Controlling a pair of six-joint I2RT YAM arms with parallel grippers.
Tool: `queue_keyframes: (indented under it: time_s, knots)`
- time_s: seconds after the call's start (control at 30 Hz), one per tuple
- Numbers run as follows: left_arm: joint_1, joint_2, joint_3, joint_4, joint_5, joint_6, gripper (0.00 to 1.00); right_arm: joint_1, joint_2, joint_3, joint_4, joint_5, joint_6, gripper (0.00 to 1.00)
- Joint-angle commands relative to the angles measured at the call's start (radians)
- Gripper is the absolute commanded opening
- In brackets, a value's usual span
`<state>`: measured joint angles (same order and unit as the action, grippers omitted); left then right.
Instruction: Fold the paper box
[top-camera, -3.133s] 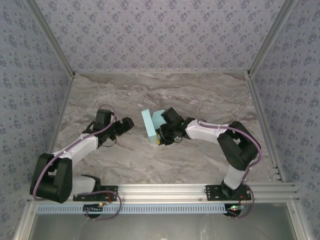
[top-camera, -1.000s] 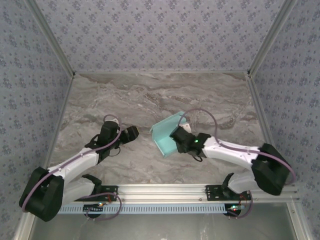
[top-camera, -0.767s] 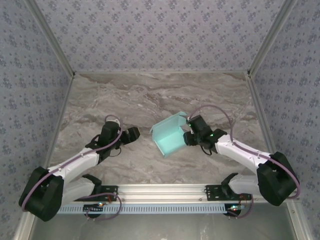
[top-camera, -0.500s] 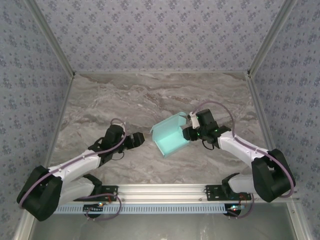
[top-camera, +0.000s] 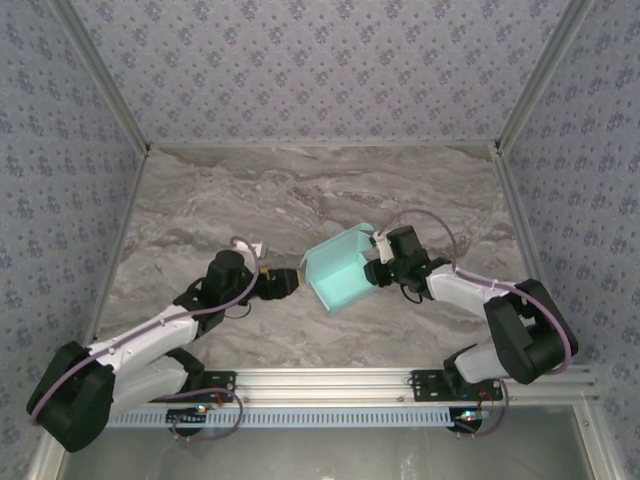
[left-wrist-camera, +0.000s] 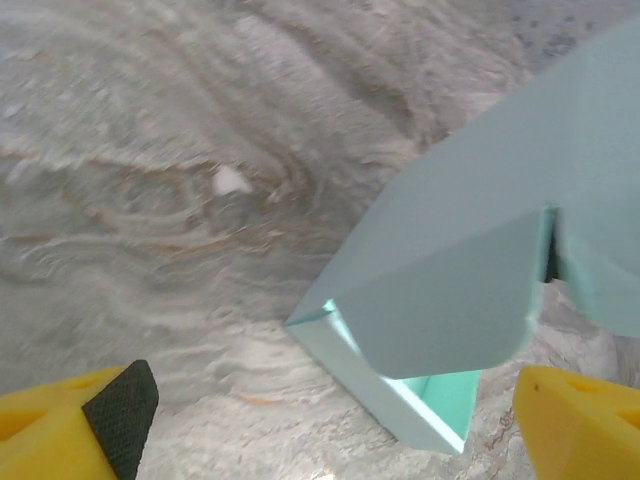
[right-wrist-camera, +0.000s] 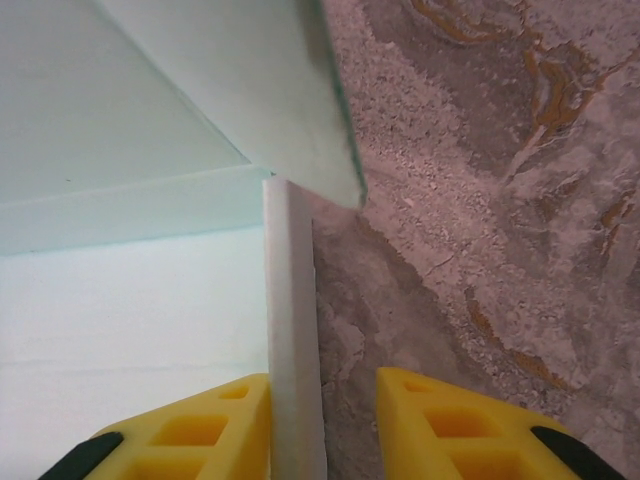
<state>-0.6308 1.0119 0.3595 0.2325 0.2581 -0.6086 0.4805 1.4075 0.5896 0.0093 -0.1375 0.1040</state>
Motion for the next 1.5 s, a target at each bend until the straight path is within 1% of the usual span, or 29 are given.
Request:
queue_keyframes:
  time_s: [0.0, 0.1, 0.17, 0.27, 0.33, 0.43, 0.5, 0.53, 0.6, 0.67, 0.7, 0.8, 0.87, 0.9, 0.93, 1.03, 1.1, 1.23, 1.37, 1.47]
  knots:
    - [-0.029, 0.016, -0.008, 0.127, 0.03, 0.145, 0.96, 0.006, 0.03, 0.014, 0.012, 0.013, -0.031, 0.32]
    - [-0.05, 0.044, -0.003, 0.175, 0.039, 0.235, 0.99, 0.007, 0.056, 0.042, -0.012, 0.018, -0.043, 0.31]
    - [-0.056, 0.063, 0.004, 0.196, 0.036, 0.283, 0.99, 0.007, 0.073, 0.052, -0.013, 0.015, -0.048, 0.31]
    - [-0.058, 0.097, 0.022, 0.242, 0.044, 0.319, 0.99, 0.01, 0.096, 0.07, -0.015, 0.019, -0.058, 0.29]
    - [-0.063, 0.124, 0.05, 0.252, 0.076, 0.334, 0.99, 0.014, 0.102, 0.075, -0.011, 0.028, -0.062, 0.28]
    - [-0.075, 0.162, 0.085, 0.255, 0.129, 0.338, 0.99, 0.017, 0.107, 0.078, -0.009, 0.029, -0.065, 0.28]
    - [-0.084, 0.182, 0.1, 0.254, 0.144, 0.326, 0.99, 0.018, 0.111, 0.081, -0.011, 0.027, -0.068, 0.28]
    - [-0.083, 0.19, 0.108, 0.243, 0.135, 0.316, 0.99, 0.02, 0.11, 0.082, -0.012, 0.028, -0.071, 0.28]
    - [-0.084, 0.215, 0.145, 0.165, 0.081, 0.289, 0.99, 0.023, 0.106, 0.084, -0.012, 0.036, -0.073, 0.29]
    - [-0.084, 0.233, 0.176, 0.113, 0.074, 0.274, 0.99, 0.028, 0.103, 0.092, -0.024, 0.048, -0.077, 0.31]
    - [-0.084, 0.24, 0.185, 0.104, 0.063, 0.259, 0.99, 0.033, 0.1, 0.102, -0.037, 0.061, -0.08, 0.34]
    - [-0.085, 0.269, 0.221, 0.072, 0.019, 0.243, 0.99, 0.042, 0.091, 0.123, -0.059, 0.066, -0.097, 0.37]
    - [-0.085, 0.294, 0.251, 0.041, 0.003, 0.253, 0.94, 0.043, 0.095, 0.139, -0.069, 0.064, -0.102, 0.37]
    - [-0.084, 0.307, 0.265, 0.031, 0.006, 0.257, 0.9, 0.042, 0.098, 0.146, -0.072, 0.062, -0.104, 0.37]
    - [-0.084, 0.316, 0.278, 0.022, 0.008, 0.259, 0.85, 0.043, 0.102, 0.151, -0.074, 0.062, -0.107, 0.37]
    - [-0.085, 0.338, 0.306, 0.003, 0.019, 0.262, 0.65, 0.042, 0.114, 0.169, -0.081, 0.054, -0.118, 0.36]
    - [-0.084, 0.344, 0.32, -0.011, 0.021, 0.266, 0.56, 0.043, 0.117, 0.18, -0.09, 0.046, -0.128, 0.35]
    - [-0.085, 0.351, 0.35, -0.058, 0.017, 0.287, 0.43, 0.046, 0.129, 0.201, -0.109, 0.027, -0.14, 0.35]
    - [-0.084, 0.354, 0.37, -0.086, 0.025, 0.302, 0.35, 0.05, 0.152, 0.207, -0.115, 0.026, -0.14, 0.3]
    - [-0.084, 0.357, 0.383, -0.104, 0.028, 0.317, 0.25, 0.059, 0.175, 0.213, -0.116, 0.035, -0.14, 0.28]
